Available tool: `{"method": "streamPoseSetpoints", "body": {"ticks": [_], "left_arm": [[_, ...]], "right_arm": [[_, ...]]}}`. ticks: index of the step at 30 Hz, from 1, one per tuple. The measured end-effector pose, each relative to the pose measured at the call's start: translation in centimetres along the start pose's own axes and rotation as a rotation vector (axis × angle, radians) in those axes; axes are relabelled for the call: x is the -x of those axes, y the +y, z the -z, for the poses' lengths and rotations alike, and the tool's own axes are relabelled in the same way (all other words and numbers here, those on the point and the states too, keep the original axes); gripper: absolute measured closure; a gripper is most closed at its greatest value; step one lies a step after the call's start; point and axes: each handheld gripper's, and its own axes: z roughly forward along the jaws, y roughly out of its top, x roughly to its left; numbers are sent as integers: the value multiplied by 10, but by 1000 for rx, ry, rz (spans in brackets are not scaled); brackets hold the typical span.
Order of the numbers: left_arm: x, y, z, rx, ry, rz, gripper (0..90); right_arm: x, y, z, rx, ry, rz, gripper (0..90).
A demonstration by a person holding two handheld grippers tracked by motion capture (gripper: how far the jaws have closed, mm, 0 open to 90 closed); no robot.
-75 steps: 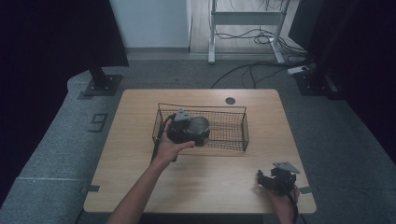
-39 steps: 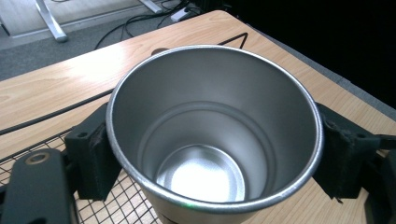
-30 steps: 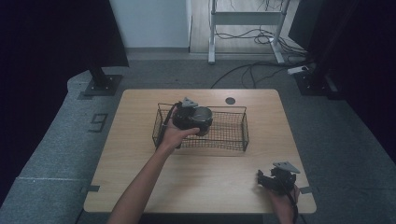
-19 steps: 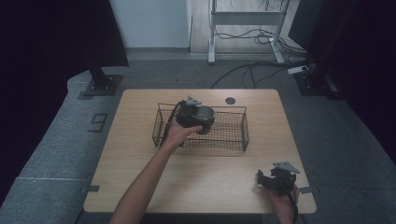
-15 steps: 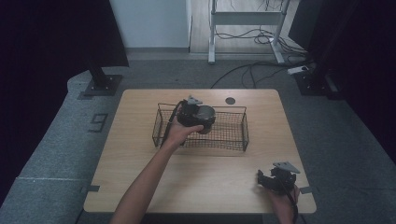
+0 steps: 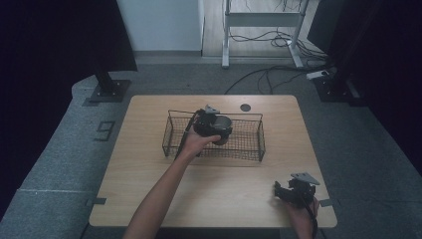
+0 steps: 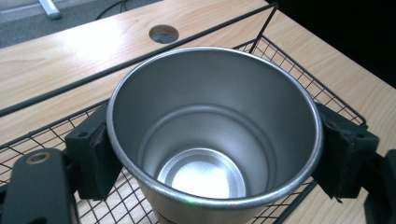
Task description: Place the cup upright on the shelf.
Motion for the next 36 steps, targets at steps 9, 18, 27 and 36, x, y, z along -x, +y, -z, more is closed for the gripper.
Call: {"method": "streamPoseSetpoints", "body": {"ticks": [9, 18, 27, 36], "left_arm": [[-5, -6, -11, -17, -2, 31, 162], [-6, -12, -20, -37, 2, 42, 162], [-8, -20, -32, -90, 12, 53, 161], [-12, -24, -40, -121, 17, 70, 161]], "right_arm": [[0, 0, 0, 0, 0, 0, 119], [0, 0, 0, 0, 0, 0, 119], [0, 0, 0, 0, 0, 0, 119], [0, 0, 0, 1, 0, 0, 120]]}}
